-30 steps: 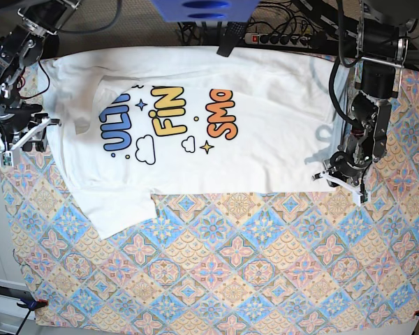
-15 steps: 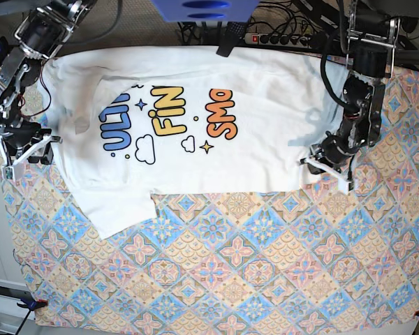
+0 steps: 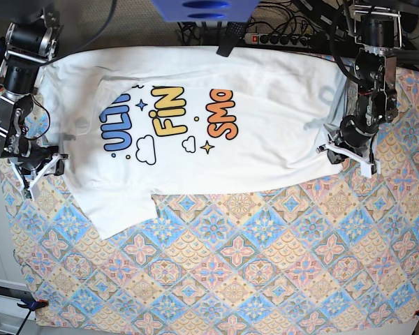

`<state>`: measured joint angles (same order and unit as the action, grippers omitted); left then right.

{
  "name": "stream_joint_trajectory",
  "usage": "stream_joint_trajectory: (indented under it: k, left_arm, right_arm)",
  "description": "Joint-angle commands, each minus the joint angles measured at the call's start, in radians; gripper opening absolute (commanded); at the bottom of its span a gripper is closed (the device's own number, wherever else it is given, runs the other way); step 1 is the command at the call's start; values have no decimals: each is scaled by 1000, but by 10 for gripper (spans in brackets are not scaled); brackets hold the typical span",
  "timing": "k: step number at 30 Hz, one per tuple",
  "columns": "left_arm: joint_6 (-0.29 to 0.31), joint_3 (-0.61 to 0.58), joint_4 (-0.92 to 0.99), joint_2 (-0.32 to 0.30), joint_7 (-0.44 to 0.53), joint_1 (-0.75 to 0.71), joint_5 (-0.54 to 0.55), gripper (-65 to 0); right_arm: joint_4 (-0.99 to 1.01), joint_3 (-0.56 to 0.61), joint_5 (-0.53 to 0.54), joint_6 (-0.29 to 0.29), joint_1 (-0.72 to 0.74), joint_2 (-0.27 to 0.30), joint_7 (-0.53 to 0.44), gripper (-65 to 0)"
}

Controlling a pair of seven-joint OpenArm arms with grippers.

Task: Fold the T-shirt properly
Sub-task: 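Grasp the hem corners with both grippers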

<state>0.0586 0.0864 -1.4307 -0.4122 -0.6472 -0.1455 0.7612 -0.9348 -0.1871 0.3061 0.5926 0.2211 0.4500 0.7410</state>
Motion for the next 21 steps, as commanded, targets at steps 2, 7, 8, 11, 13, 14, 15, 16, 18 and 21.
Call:
stream_joint_trajectory:
  k: [2, 7, 8, 11, 13, 14, 15, 16, 18, 21]
  left_arm:
    - [7, 23, -41, -12, 13, -7, 5, -650]
    - [7, 23, -94, -12, 13, -38, 5, -650]
    - [7, 23, -103, -12, 13, -44, 5, -650]
    - [7, 23, -111, -12, 13, -50, 5, -650]
    - [7, 23, -111, -12, 14, -55, 5, -650]
    - [7, 23, -111, -12, 14, -56, 5, -650]
    - [7, 23, -111, -12, 14, -56, 5, -650]
    - [7, 23, -111, -12, 14, -56, 5, -650]
    - [7, 23, -111, -12, 14, -58, 5, -650]
    - [7, 23, -111, -12, 14, -58, 5, -650]
  right_arm:
    - [59, 57, 26, 5, 79, 36, -93, -431]
    - [196, 171, 25, 5, 159, 54, -202, -431]
    - [219, 189, 25, 5, 176, 54, -215, -431]
    - [273, 228, -5, 3, 212, 53, -255, -418]
    - [302, 229, -57, 3, 226, 48, -280, -391]
    - [319, 226, -94, 3, 231, 46, -297, -375]
    - [333, 226, -124, 3, 237, 46, -314, -361]
    - [345, 226, -150, 3, 242, 46, -328, -353]
    - [365, 226, -189, 3, 261, 46, -349, -343]
    - [391, 226, -226, 3, 283, 46, -367, -343]
